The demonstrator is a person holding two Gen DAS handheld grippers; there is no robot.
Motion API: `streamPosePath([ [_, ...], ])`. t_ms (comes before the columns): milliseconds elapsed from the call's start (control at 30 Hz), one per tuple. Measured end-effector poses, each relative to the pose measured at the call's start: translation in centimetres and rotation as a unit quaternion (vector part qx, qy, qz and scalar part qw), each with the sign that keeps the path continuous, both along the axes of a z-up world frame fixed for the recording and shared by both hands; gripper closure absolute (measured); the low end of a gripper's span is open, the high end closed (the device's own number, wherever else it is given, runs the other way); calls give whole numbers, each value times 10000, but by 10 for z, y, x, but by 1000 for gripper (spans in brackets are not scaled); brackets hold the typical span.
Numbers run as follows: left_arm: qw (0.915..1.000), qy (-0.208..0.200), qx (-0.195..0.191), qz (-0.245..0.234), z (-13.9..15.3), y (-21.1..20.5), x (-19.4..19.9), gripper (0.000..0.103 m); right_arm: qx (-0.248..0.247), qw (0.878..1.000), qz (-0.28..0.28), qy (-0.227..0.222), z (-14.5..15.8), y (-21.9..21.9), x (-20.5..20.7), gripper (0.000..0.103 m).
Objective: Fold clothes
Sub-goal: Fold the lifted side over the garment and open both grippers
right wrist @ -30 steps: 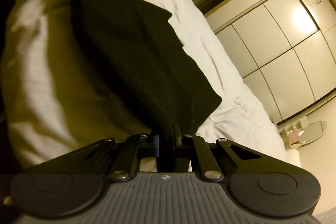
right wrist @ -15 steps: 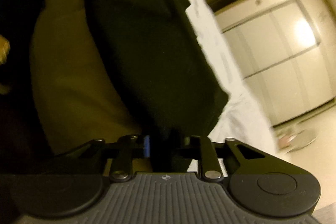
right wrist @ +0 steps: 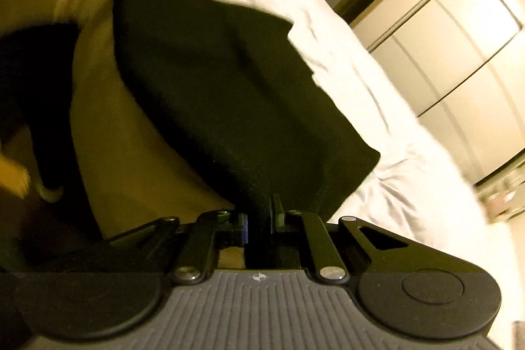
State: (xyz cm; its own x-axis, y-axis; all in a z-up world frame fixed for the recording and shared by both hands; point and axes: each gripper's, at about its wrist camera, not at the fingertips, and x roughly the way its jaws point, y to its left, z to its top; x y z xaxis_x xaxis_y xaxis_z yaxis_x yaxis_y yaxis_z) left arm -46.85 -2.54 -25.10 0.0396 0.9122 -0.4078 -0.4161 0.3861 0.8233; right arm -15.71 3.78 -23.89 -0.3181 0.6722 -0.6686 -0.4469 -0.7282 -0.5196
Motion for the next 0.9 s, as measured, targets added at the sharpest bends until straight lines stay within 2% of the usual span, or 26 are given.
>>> streamPosePath([
  [167, 9989, -422, -119, -153, 59, 60, -10, 90, -411, 9964, -59, 744, 73, 70, 8, 94],
  [267, 9962, -804, -310, -110, 86, 116, -18, 88, -747, 9897, -159, 1212, 109, 130, 10, 93],
  [400, 9883, -1352, -644, 300, 98, 214, -29, 83, -1324, 9742, -505, 1754, 122, 228, 17, 88],
  [467, 9787, -1712, -887, 707, 92, 269, -35, 75, -1626, 9622, -854, 2010, 113, 284, 19, 81],
  [500, 9715, -1919, -972, 998, 85, 298, -40, 72, -1766, 9548, -1061, 2141, 106, 311, 20, 79],
  [533, 9641, -2086, -1052, 1259, 77, 320, -45, 68, -1893, 9465, -1327, 2250, 95, 334, 22, 65],
  [567, 9558, -2251, -1131, 1518, 69, 342, -50, 69, -2017, 9372, -1592, 2358, 83, 357, 24, 53],
  [600, 9460, -2426, -1222, 1767, 61, 362, -55, 70, -2139, 9269, -1856, 2463, 71, 380, 25, 53],
  [700, 9017, -3204, -1812, 2268, 36, 387, -80, 70, -2508, 8969, -2432, 2712, 30, 419, 34, 51],
  [800, 8606, -3784, -2233, 2574, 10, 380, -103, 65, -3006, 8610, -2750, 3045, -10, 424, 49, 48],
  [900, 8085, -4553, -2568, 2703, -4, 366, -120, 60, -3651, 8037, -2931, 3671, -41, 398, 71, 46],
])
